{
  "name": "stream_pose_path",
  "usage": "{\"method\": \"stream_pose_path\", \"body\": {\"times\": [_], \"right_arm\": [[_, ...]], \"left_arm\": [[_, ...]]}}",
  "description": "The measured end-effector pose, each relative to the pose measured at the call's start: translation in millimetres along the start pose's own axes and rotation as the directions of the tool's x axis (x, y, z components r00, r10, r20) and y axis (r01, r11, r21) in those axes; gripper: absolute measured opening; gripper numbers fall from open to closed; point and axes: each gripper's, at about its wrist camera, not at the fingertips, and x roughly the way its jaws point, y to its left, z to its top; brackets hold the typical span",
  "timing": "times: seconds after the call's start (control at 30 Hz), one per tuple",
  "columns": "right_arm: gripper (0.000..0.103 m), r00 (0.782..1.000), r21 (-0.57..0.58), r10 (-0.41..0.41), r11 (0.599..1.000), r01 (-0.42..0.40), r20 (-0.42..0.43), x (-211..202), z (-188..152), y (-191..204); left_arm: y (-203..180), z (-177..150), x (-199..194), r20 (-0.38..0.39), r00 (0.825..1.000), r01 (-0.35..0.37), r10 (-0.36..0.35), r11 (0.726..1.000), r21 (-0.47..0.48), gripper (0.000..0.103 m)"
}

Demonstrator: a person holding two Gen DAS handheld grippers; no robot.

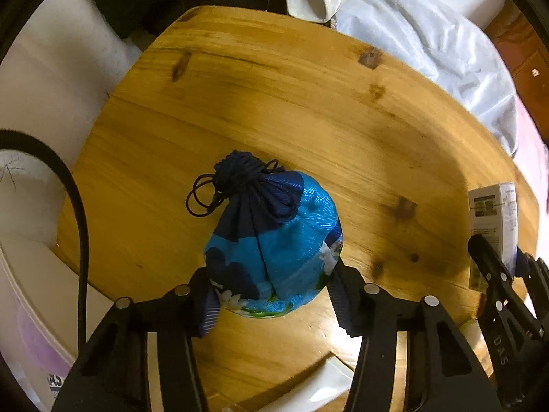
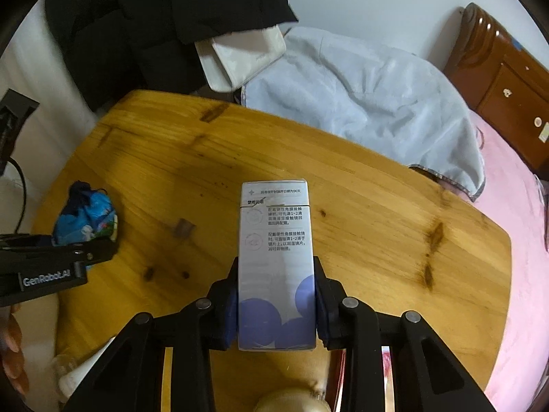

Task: Organize objects
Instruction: 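Carry white box and blue pouch over the white tray and release both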

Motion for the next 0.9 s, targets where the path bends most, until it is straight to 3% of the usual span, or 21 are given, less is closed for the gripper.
{"method": "stream_pose_path", "body": {"times": [0.23,0.43,0.73,0.9], "right_arm": [[0.035,0.999,0.040,0.004,0.999,-0.006,0.048,-61.7,-10.1,13.2],[0.035,0.996,0.112,-0.020,0.994,0.010,0.088,-123.8,-29.6,30.6],[0.035,0.985,0.217,-0.101,0.974,0.069,0.141,-223.7,-61.6,75.2],[0.035,0.981,0.212,-0.073,0.977,0.034,0.181,-266.0,-79.1,119.2]], "left_arm": [[-6.3,-26.8,-54.2,0.039,0.995,0.087,-0.090,0.994,0.066,0.055],[-5.6,-43.8,-113.6,0.052,0.983,0.168,-0.178,0.973,0.157,0.055],[44.1,-94.5,-205.3,0.131,0.955,0.221,-0.266,0.932,0.287,0.055],[86.4,-111.0,-239.6,0.195,0.937,0.215,-0.289,0.919,0.330,0.055]]}}
